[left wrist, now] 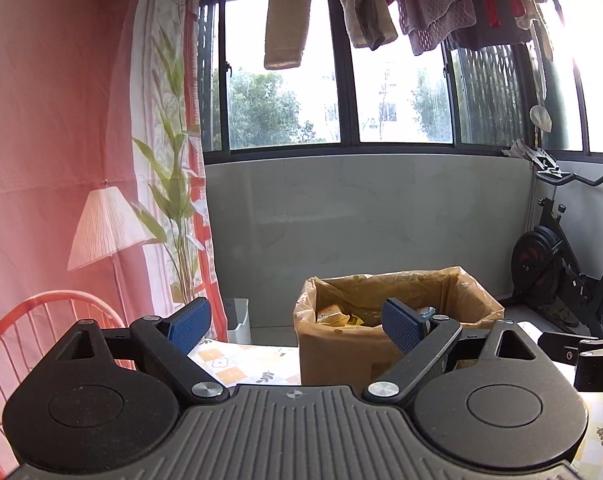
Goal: Organize snacks
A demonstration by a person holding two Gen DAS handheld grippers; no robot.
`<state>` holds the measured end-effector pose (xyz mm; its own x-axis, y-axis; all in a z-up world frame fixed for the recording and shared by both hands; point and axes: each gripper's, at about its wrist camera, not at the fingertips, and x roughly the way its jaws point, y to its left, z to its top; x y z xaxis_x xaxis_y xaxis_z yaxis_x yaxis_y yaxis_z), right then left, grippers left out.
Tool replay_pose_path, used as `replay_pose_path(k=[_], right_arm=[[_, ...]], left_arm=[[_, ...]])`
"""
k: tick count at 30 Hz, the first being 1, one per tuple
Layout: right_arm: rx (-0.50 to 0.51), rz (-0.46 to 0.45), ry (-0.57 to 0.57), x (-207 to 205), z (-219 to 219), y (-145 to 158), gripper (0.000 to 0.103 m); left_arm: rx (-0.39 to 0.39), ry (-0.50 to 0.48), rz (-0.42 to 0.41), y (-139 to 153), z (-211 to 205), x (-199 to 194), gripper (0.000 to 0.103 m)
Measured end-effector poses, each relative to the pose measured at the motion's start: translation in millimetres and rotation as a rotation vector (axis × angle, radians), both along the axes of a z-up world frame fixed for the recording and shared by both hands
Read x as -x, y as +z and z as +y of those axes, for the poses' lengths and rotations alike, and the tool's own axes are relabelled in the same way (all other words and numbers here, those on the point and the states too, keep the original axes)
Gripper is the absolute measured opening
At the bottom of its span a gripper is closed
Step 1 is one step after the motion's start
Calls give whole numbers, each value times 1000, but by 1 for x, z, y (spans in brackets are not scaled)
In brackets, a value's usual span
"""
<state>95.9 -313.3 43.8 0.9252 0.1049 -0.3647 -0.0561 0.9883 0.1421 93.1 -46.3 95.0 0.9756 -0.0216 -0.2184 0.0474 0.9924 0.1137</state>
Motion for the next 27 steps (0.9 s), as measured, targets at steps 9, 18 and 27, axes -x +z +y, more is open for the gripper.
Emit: replay_pose_path(k=[9, 18, 27], right_arm=[[14, -27, -2, 6, 7, 8, 103], [16, -27, 6, 5, 11, 8, 103], [14, -41, 9, 8, 11, 8, 103]], left_arm=[[24, 4, 3, 2, 8, 5, 94], [35, 3, 15, 0, 12, 5, 94], [38, -9, 35, -3, 11, 6, 94]])
